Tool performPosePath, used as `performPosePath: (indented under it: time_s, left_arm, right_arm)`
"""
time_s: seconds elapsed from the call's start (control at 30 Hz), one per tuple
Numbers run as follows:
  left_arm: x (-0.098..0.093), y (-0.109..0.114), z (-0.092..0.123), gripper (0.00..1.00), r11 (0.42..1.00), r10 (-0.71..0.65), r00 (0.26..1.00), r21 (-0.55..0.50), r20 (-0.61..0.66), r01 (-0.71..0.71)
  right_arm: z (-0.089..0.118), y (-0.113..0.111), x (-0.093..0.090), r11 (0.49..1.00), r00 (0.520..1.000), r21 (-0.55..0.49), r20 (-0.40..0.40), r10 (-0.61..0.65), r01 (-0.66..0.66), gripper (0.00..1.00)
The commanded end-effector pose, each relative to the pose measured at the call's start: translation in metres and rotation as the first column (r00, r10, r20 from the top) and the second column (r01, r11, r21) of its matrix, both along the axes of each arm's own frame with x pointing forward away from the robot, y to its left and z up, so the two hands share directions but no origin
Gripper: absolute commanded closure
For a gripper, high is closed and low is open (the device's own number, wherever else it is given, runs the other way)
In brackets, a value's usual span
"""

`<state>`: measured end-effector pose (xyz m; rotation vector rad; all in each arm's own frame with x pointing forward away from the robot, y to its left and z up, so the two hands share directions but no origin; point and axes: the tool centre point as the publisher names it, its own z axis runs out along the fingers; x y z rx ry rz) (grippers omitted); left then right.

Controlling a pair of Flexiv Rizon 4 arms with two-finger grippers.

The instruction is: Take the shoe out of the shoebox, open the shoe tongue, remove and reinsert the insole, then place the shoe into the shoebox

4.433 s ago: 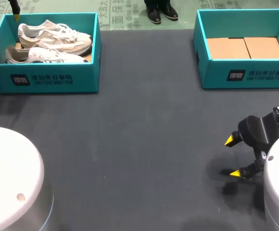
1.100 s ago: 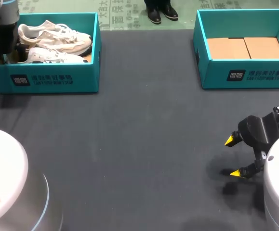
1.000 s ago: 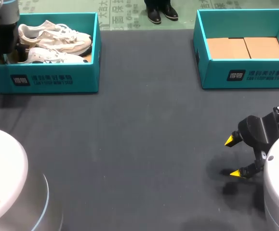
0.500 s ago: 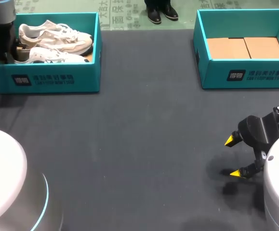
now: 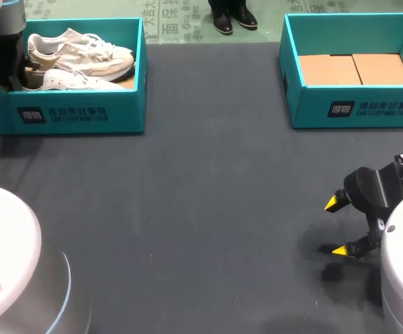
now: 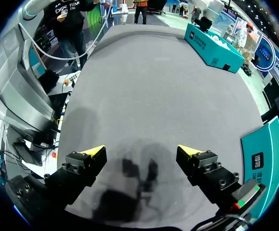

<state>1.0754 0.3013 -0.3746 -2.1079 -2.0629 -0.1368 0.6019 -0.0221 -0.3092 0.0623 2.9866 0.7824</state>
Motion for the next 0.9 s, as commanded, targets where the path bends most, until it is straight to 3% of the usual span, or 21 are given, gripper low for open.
performPosePath:
  time_s: [0.03,0.57,0.9]
  left_arm:
    - [-0.003,0.003,0.005,1.00,1.000,-0.003,1.000,0.010,0.012,0.003]
    - [-0.004,0.005,0.039,1.00,0.999,0.047,0.998,-0.014,0.029,-0.047]
    - [0.007,0.003,0.065,1.00,0.996,0.089,0.995,-0.018,0.045,-0.088]
  right_arm:
    - [0.001,0.000,-0.003,1.000,1.000,-0.001,0.003,-0.002,0.002,0.00]
    - [0.001,0.000,-0.003,1.000,1.000,-0.001,0.003,-0.002,0.002,0.00]
    - [0.001,0.000,-0.003,1.000,1.000,-0.001,0.003,-0.002,0.002,0.00]
